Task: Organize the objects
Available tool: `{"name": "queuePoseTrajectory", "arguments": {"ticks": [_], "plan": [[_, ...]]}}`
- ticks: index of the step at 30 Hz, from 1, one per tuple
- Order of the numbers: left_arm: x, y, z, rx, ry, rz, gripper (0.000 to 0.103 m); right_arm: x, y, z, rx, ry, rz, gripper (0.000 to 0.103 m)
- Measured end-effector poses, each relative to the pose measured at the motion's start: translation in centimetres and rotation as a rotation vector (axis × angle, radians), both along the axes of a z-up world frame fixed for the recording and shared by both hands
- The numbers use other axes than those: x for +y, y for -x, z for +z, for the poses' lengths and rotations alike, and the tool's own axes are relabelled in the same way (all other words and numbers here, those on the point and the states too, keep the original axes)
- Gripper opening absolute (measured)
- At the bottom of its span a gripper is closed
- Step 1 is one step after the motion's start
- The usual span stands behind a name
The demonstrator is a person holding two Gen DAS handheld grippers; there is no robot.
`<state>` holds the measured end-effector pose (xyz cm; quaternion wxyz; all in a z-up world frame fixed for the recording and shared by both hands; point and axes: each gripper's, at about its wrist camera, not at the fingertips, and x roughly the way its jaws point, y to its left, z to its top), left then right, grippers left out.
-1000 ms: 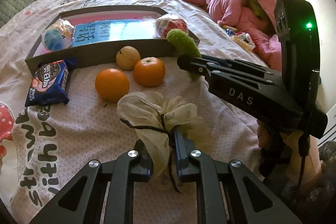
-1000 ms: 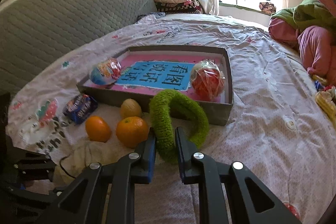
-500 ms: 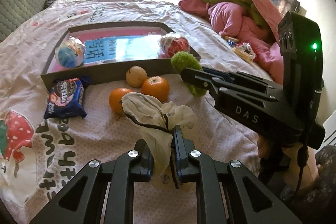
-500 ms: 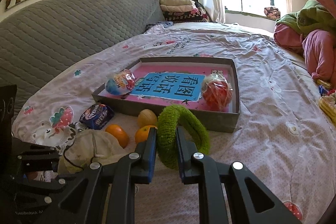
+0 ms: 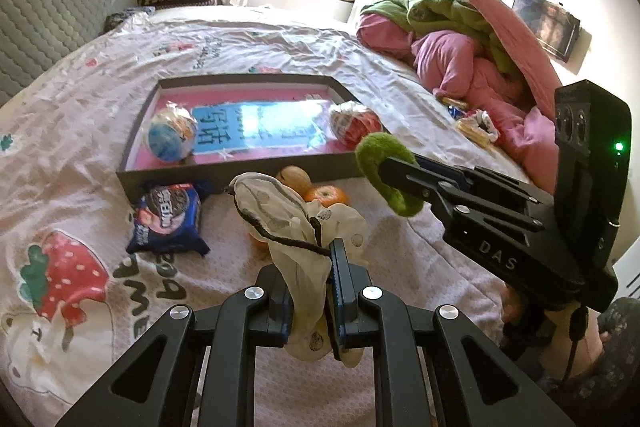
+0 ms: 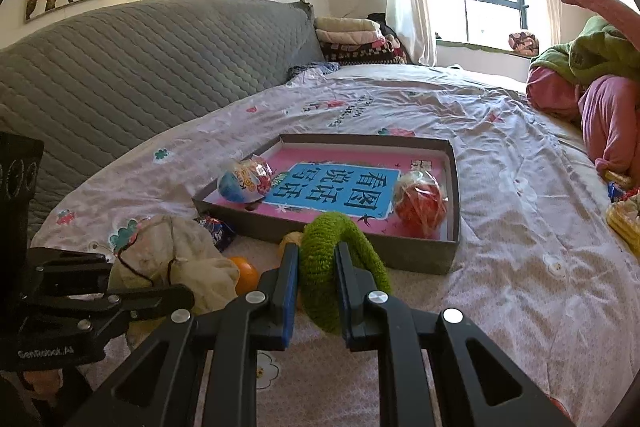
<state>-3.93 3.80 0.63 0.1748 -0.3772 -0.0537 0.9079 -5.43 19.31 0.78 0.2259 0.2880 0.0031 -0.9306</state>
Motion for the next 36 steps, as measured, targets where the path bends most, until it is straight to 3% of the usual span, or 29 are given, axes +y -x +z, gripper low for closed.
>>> {"name": "queuePoseTrajectory", "arguments": {"ticks": [17,36], "plan": [[-2.1,2.7,2.9,0.104,0.037,0.069,0.015,-1.3,-0.1,2.0,0.046,0.018,0.022,0.018],[-3.4,5.9,4.2,0.145,0.038,0.098,0.015,-3.0,1.6,3.4,0.107,-0.012,0.041,0.018]]}}
